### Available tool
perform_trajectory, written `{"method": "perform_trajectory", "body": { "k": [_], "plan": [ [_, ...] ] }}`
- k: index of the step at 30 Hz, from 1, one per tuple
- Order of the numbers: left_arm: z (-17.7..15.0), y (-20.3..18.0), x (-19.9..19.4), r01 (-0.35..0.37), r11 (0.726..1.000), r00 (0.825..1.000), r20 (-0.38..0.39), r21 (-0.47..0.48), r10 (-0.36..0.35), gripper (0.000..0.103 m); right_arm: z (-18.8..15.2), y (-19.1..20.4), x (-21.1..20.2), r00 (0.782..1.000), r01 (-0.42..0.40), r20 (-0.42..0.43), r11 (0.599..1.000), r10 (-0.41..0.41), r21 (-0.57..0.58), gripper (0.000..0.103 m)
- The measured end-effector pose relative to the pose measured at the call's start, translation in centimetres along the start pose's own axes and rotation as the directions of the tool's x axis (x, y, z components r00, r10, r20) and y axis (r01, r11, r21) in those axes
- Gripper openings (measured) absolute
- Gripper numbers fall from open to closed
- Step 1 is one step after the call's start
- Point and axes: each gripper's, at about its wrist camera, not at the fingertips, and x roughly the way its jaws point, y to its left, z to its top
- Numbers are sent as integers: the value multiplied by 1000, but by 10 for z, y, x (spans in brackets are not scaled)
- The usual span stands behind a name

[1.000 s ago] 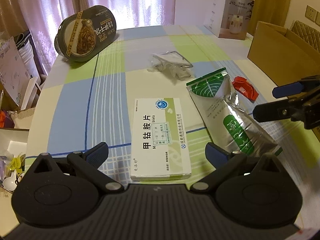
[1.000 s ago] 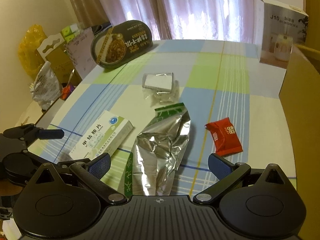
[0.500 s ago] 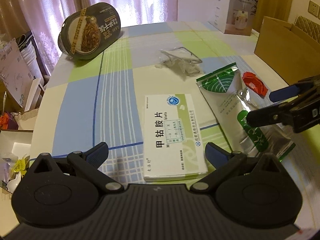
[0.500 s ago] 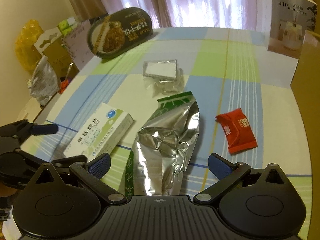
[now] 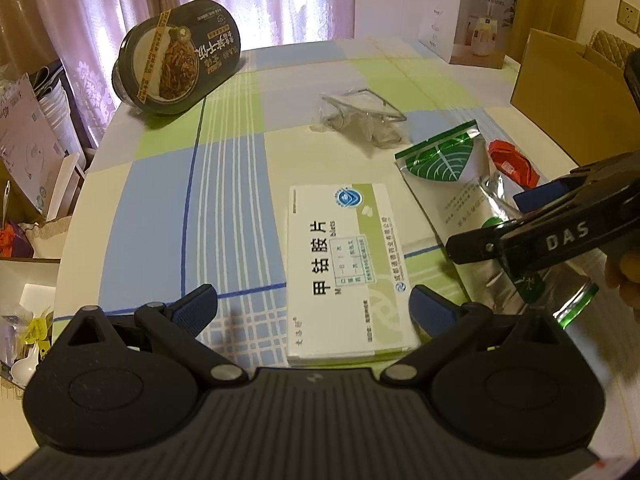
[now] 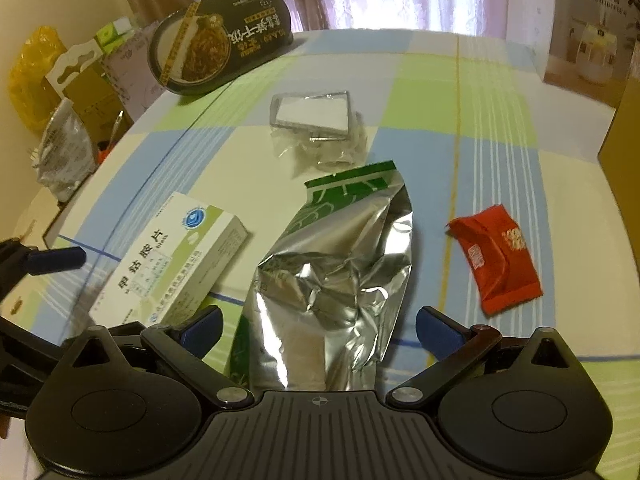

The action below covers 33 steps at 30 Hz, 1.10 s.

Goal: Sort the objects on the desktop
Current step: 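Grasp the white medicine box with the left gripper while the right grasps the foil bag, then lift the medicine box and foil bag toward the cardboard box with both grippers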

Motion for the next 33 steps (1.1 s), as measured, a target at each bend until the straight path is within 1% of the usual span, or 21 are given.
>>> {"method": "perform_trajectory", "body": {
  "k": [1, 3, 4, 5, 6, 7, 8, 13, 16, 17, 18, 19, 20, 23, 25, 29, 33],
  "plan": [
    [1, 0, 1, 1, 1000, 1000, 2, -1, -1, 101, 0, 0, 1, 1000, 2, 2, 1000, -2, -3, 100],
    [2, -1, 2, 1, 1000, 1000, 2, 0, -1, 101, 0, 0, 0, 1000, 18, 11, 1000, -18, -10, 91],
    [2, -2, 3, 0, 1000, 1000, 2, 4, 0, 101, 0, 0, -1, 1000, 24, 18, 999, -23, -25, 83],
    [3, -3, 4, -1, 1000, 1000, 1, 6, 1, 101, 0, 0, -3, 1000, 12, 21, 999, -12, -32, 72],
    [3, -4, 5, 1, 1000, 1000, 1, 8, -1, 101, 0, 0, -4, 1000, 5, 20, 999, -4, -31, 69],
    [4, -5, 7, 4, 1000, 1000, 1, 10, -4, 101, 0, -1, -6, 1000, 1, 17, 1000, -1, -27, 62],
    [5, -6, 8, 6, 1000, 1000, 1, 11, -6, 101, 0, -3, -8, 1000, -5, 17, 1000, 5, -21, 58],
    [11, -14, 17, 15, 999, 1000, -1, 33, -15, 99, -11, -13, -21, 1000, 6, 27, 1000, -6, 1, 55],
    [15, -19, 26, 1, 999, 1000, -13, 52, 0, 92, -19, -20, -30, 999, 10, 33, 1000, -11, 18, 54],
    [16, -20, 29, -5, 999, 1000, -19, 53, 6, 87, -22, -23, -33, 999, 9, 33, 1000, -10, 25, 54],
    [16, -20, 32, -12, 999, 1000, -26, 53, 13, 79, -25, -24, -36, 999, 9, 34, 1000, -10, 28, 54],
    [17, -21, 34, -15, 998, 999, -37, 54, 17, 76, -28, -25, -39, 999, 10, 34, 1000, -11, 29, 54],
    [17, -21, 36, -12, 999, 999, -46, 53, 14, 68, -31, -26, -41, 999, 10, 34, 1000, -11, 28, 54],
    [16, -23, 33, -3, 999, 998, -59, 37, 5, 68, -40, -28, -51, 999, 7, 35, 999, -8, 35, 52],
    [14, -29, 25, 10, 999, 998, -60, 47, -7, 67, -47, -31, -57, 1000, 6, 30, 999, -8, 47, 52],
    [2, -52, 2, 48, 990, 996, -76, 134, -38, 67, -68, -37, -77, 1000, 12, 25, 998, -13, 54, 52],
    [-13, -75, -27, 109, 979, 992, -87, 170, -96, 67, -99, -47, -105, 1000, 21, 10, 997, -21, 72, 52]
  ]
}}
